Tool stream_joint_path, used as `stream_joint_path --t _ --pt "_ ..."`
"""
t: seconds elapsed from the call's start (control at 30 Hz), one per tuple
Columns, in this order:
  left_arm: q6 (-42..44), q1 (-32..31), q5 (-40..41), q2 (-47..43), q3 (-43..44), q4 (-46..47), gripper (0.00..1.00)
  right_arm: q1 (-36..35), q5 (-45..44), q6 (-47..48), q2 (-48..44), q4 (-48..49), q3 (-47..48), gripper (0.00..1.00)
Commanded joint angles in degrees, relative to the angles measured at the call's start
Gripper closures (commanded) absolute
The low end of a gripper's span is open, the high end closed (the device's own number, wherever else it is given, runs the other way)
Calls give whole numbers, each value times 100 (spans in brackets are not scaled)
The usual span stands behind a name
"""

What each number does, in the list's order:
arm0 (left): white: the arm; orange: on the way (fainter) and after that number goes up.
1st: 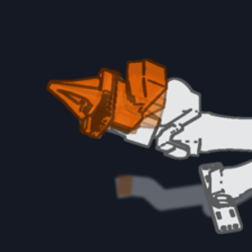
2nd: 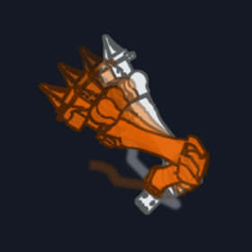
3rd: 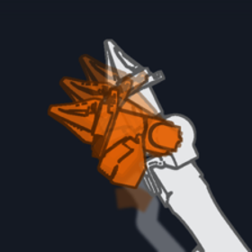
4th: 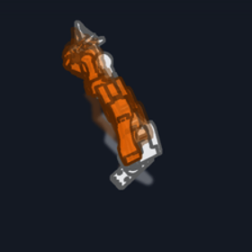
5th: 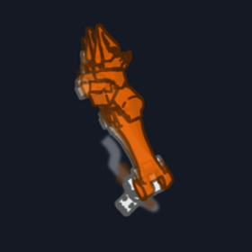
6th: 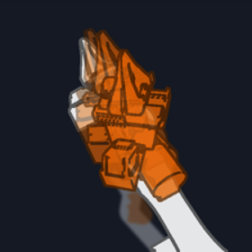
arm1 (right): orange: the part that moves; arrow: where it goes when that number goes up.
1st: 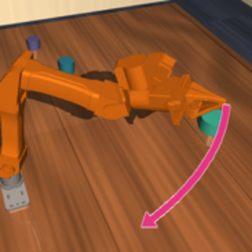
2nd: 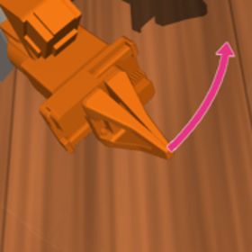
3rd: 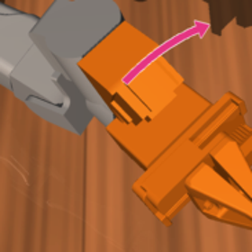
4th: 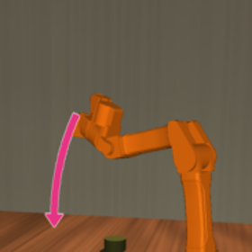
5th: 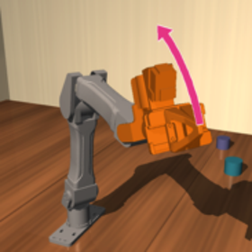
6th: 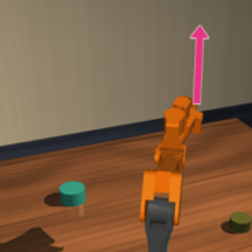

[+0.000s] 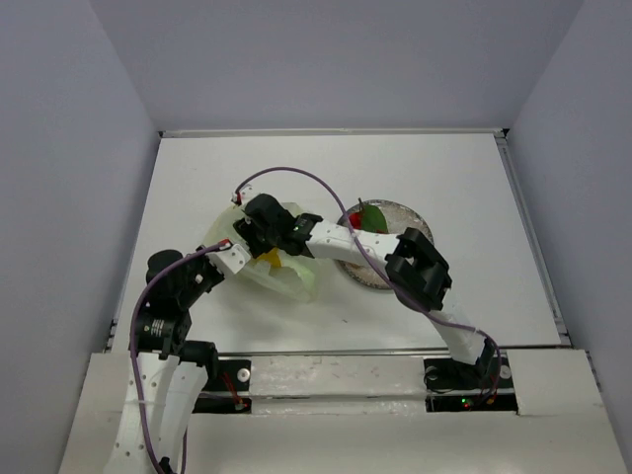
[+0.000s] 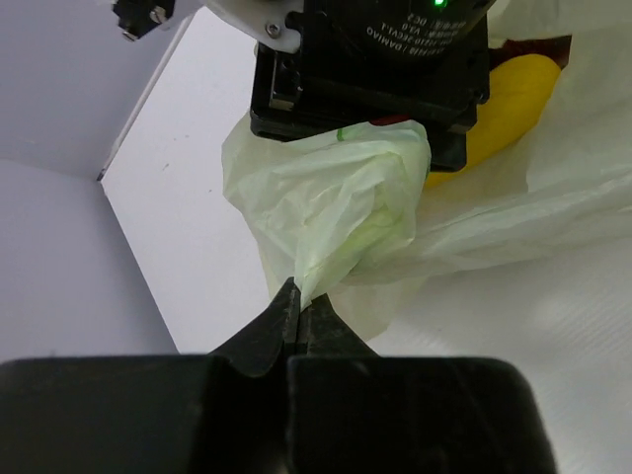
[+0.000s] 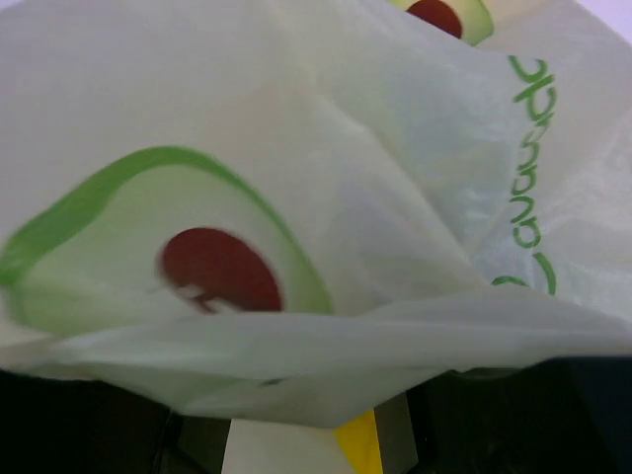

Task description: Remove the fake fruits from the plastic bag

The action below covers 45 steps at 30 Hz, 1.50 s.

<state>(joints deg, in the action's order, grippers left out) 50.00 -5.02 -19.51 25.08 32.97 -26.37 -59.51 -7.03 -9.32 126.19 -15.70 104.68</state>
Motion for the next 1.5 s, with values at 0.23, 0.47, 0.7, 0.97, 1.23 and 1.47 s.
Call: stream_joint_path --t 0.23,0.47,0.7,0.97,1.23,1.47 --pt "-360 36 87 -3 -62 422 100 194 -958 351 -401 -29 -658 41" --pt "-333 53 87 102 -45 457 100 194 -555 739 -552 -240 -1477 18" --pt "-324 53 114 260 43 475 100 45 87 1001 -173 -504 -958 14" --pt "-315 62 210 287 -36 624 100 -8 948 1740 -1149 -433 -1485 13" --pt "-245 53 298 322 16 616 100 -8 1475 2100 -1088 -854 -1451 11" --pt "-192 71 325 357 8 651 100 -8 1547 2522 -895 -1550 -1449 9"
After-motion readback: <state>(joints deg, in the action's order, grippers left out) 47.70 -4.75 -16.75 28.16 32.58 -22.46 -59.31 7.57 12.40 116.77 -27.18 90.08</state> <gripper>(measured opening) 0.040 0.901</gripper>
